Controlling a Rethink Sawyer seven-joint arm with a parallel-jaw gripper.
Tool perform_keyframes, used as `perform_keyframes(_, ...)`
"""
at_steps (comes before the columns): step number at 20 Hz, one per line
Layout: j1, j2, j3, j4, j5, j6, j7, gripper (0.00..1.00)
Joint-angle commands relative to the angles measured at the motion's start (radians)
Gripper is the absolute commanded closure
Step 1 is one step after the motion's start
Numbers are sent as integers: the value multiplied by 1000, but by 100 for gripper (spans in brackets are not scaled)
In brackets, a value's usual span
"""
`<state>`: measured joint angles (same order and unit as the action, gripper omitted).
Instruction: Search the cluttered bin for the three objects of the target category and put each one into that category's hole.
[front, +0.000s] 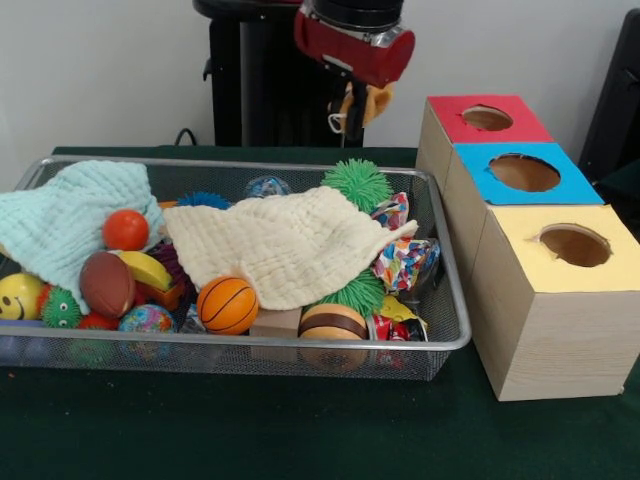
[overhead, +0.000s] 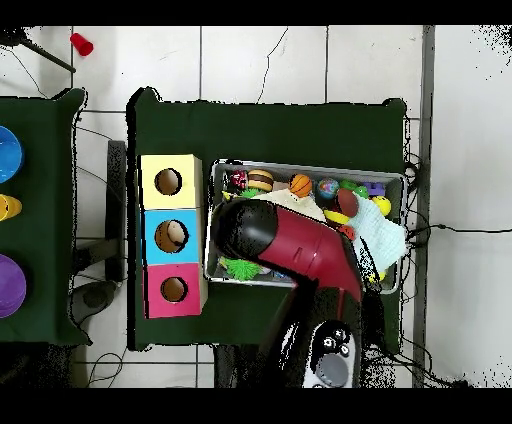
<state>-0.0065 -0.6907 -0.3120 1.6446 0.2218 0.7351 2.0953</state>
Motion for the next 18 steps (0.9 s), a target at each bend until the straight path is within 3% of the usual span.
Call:
perform_keyframes(1,68,28,-61,199,102,20,449,100)
perform_keyframes(10,113,20,-54,335,126,-115,499,100)
perform_keyframes(18,198,5,-87,484,137,-219,548,100)
